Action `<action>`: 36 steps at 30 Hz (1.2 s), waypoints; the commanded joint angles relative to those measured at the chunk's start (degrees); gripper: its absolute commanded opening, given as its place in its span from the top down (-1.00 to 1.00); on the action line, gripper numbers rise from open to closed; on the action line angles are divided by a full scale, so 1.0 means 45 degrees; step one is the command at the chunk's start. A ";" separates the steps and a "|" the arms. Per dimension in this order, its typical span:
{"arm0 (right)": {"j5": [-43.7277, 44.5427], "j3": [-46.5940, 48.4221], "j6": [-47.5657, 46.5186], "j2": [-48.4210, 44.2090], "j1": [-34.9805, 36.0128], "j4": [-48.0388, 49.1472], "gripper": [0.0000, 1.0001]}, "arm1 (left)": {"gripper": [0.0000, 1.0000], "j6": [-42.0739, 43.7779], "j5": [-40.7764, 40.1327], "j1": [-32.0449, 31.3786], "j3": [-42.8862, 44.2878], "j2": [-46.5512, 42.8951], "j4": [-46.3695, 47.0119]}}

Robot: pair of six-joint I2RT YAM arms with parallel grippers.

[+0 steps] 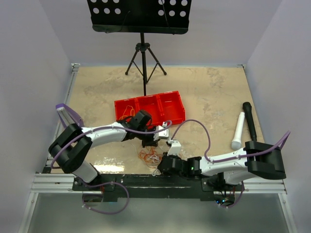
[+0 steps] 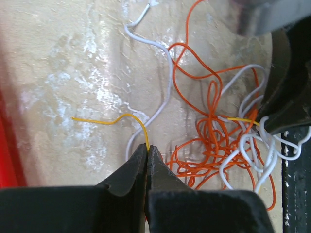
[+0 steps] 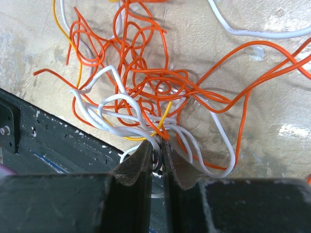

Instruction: Untangle the cables

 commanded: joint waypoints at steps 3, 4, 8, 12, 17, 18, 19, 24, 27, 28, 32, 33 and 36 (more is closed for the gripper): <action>0.0473 0.0058 0.0076 -0.0269 0.0115 -0.0069 0.70 | 1.00 -0.0891 -0.0636 -0.0045 0.1300 -0.0916 0.0226; 0.0473 0.0039 0.0076 -0.0269 0.0115 -0.0088 0.70 | 1.00 -0.1087 -0.0539 -0.0065 0.1514 -0.1053 -0.0182; 0.0473 0.0039 0.0095 -0.0347 0.0134 -0.0108 0.69 | 1.00 -0.1926 0.0125 -0.0045 0.2374 -0.1794 -0.1434; 0.0453 0.0038 0.0154 -0.0444 0.0173 -0.0147 0.69 | 1.00 -0.2747 0.0204 0.0207 0.3389 -0.2810 -0.2411; 0.0531 0.0097 0.0212 -0.0562 0.0193 -0.0322 0.69 | 1.00 -0.2965 -0.0322 0.0949 0.5845 -0.3612 -0.3426; 0.0570 0.0155 0.0174 -0.0601 0.0212 -0.0342 0.68 | 1.00 -0.2828 -0.0517 0.1067 0.6587 -0.3671 -0.3661; 0.0628 0.0214 0.0193 -0.0620 0.0212 -0.0342 0.68 | 1.00 -0.2634 -0.0712 0.1184 0.7348 -0.3749 -0.3953; 0.0960 0.0273 0.0330 -0.1127 0.0310 -0.0850 0.47 | 1.00 -0.1325 -0.2079 0.1244 1.0885 -0.4080 -0.4816; 0.1311 0.0390 0.0213 -0.1673 0.0330 -0.1044 0.17 | 1.00 -0.0933 -0.2432 0.1224 1.2099 -0.4374 -0.4621; 0.1486 0.0506 0.0154 -0.1907 0.0368 -0.1219 0.09 | 1.00 -0.0933 -0.2491 0.1224 1.2315 -0.4452 -0.4504; 0.2131 0.1130 -0.0839 -0.3350 0.0369 -0.1552 -0.11 | 1.00 -0.1127 -0.2414 0.1224 1.2279 -0.5153 -0.3957; 0.2345 0.1268 -0.0997 -0.3645 0.0369 -0.1650 -0.14 | 1.00 -0.1167 -0.2316 0.1224 1.2220 -0.5310 -0.3859; 0.2873 0.1834 -0.1680 -0.4602 0.0369 -0.2002 -0.26 | 1.00 -0.1537 -0.2101 0.1224 1.2083 -0.5643 -0.3546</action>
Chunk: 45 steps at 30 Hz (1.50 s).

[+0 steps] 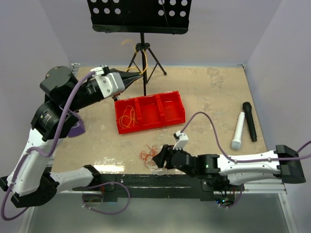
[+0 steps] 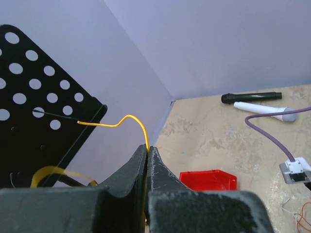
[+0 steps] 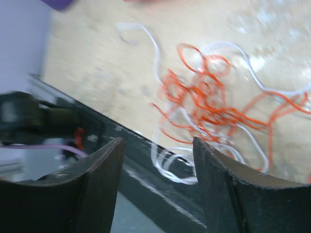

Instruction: Untangle the cables

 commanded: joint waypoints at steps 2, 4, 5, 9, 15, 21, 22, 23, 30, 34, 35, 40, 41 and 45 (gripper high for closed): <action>0.1685 0.1471 -0.1658 -0.1385 0.0058 -0.0322 -0.32 | 1.00 -0.0499 0.0192 -0.0024 -0.0046 -0.0301 0.0617; 0.1919 0.1803 -0.2148 -0.1309 0.0077 -0.0302 -0.33 | 1.00 -0.0578 0.0232 -0.0043 -0.0084 -0.0438 0.0870; 0.2017 0.1979 -0.2285 -0.1153 0.0058 -0.0341 -0.34 | 1.00 -0.0558 0.0135 -0.0024 -0.0104 -0.0497 0.0987; 0.2175 0.2605 -0.2307 -0.0372 0.0058 -0.0673 -0.34 | 1.00 0.0163 -0.1403 -0.0024 -0.1329 -0.1062 0.2098; 0.2291 0.2392 -0.1760 -0.0427 0.0058 -0.0830 -0.30 | 1.00 0.0789 -0.4199 -0.0024 -0.4787 -0.2176 0.4540; 0.2604 0.2040 -0.1389 -0.1053 0.0058 -0.1200 -0.26 | 1.00 0.0204 -0.5467 -0.0024 -0.6839 -0.2450 0.5693; 0.2643 0.2020 -0.1311 -0.1073 0.0077 -0.1278 -0.26 | 1.00 0.0107 -0.5510 -0.0024 -0.7171 -0.2489 0.5947; 0.2701 0.1981 -0.1194 -0.1112 0.0058 -0.1414 -0.25 | 1.00 0.0029 -0.6013 -0.0043 -0.7561 -0.2548 0.6162; 0.2819 0.1708 -0.0744 -0.1502 0.0077 -0.1864 -0.23 | 1.00 -0.0187 -0.6818 0.0015 -0.9614 -0.2588 0.7374; 0.2897 0.1610 -0.0471 -0.1834 0.0058 -0.2255 -0.22 | 1.00 -0.0168 -0.7034 0.0171 -1.0317 -0.2529 0.7863; 0.2897 0.1552 -0.0470 -0.1893 0.0077 -0.2294 -0.22 | 1.00 -0.0206 -0.7034 0.0249 -1.0435 -0.2509 0.7941; 0.2917 0.1473 -0.0275 -0.2206 0.0077 -0.2528 -0.22 | 1.00 -0.0480 -0.6897 0.0503 -1.0923 -0.2334 0.8292; 0.2917 0.1473 -0.0275 -0.2206 0.0058 -0.2567 -0.22 | 1.00 -0.0538 -0.6858 0.0561 -1.1060 -0.2295 0.8351; 0.2956 0.1532 -0.0197 -0.2206 0.0077 -0.2724 -0.21 | 1.00 -0.0792 -0.6761 0.0815 -1.1742 -0.2216 0.8838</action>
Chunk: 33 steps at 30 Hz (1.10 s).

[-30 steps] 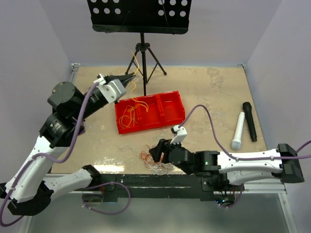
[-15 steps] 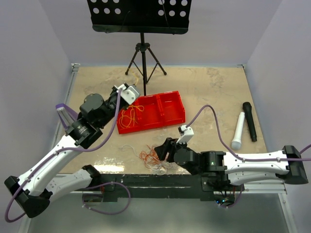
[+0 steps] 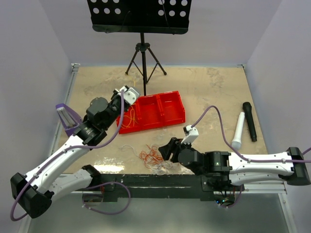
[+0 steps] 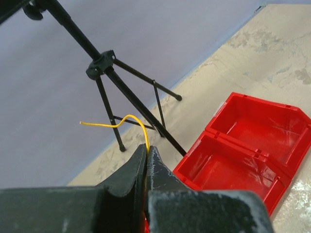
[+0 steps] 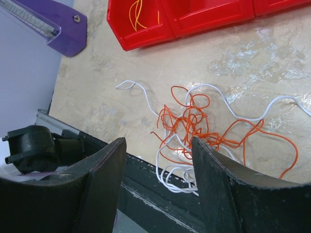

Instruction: Untangle the cables

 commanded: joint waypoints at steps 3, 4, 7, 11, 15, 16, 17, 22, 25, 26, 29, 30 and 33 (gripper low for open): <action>0.0639 -0.0066 0.0459 -0.0176 0.0067 -0.0349 -0.20 | 1.00 -0.0745 0.0191 0.0540 -0.1221 0.0033 0.1799; 0.0639 -0.0066 0.0459 -0.0195 0.0048 -0.0349 -0.21 | 1.00 -0.0764 0.0308 0.0598 -0.1416 0.0052 0.1936; 0.0620 -0.0125 0.0576 -0.0235 0.0048 -0.0466 -0.20 | 1.00 -0.0648 0.0504 0.0697 -0.1807 0.0091 0.2191; 0.0580 -0.0222 0.0655 -0.0332 0.0048 -0.0447 -0.19 | 1.00 -0.0413 0.0426 0.0969 -0.2335 0.0286 0.2621; 0.0580 -0.0339 0.0791 -0.0391 0.0068 -0.0447 -0.18 | 1.00 -0.0608 0.0485 0.1282 -0.2550 0.0501 0.2797; 0.0561 -0.0378 0.0830 -0.0410 0.0068 -0.0466 -0.18 | 1.00 -0.0705 0.0427 0.1321 -0.2570 0.0521 0.2855; 0.0542 -0.0418 0.0850 -0.0410 0.0048 -0.0428 -0.18 | 1.00 -0.0745 0.0388 0.1360 -0.2609 0.0559 0.2914; 0.0522 -0.0535 0.0909 -0.0410 0.0048 -0.0388 -0.18 | 1.00 -0.0960 -0.0002 0.1478 -0.3057 0.0774 0.3284; 0.0502 -0.0594 0.0948 -0.0410 0.0067 -0.0369 -0.17 | 1.00 -0.0863 -0.0198 0.1478 -0.3409 0.0872 0.3539; 0.0502 -0.0632 0.0967 -0.0410 0.0068 -0.0350 -0.16 | 1.00 -0.0804 -0.0218 0.1459 -0.3468 0.0930 0.3578; 0.0502 -0.0652 0.1026 -0.0449 0.0067 -0.0271 -0.16 | 1.00 -0.0726 -0.0471 0.1478 -0.3703 0.1242 0.3696; 0.0483 -0.0672 0.1065 -0.0450 0.0048 -0.0271 -0.16 | 1.00 -0.0687 -0.0530 0.1497 -0.3742 0.1359 0.3696; 0.0483 -0.0672 0.1123 -0.0469 0.0048 -0.0252 -0.15 | 1.00 -0.0706 -0.0745 0.1614 -0.3800 0.1886 0.3773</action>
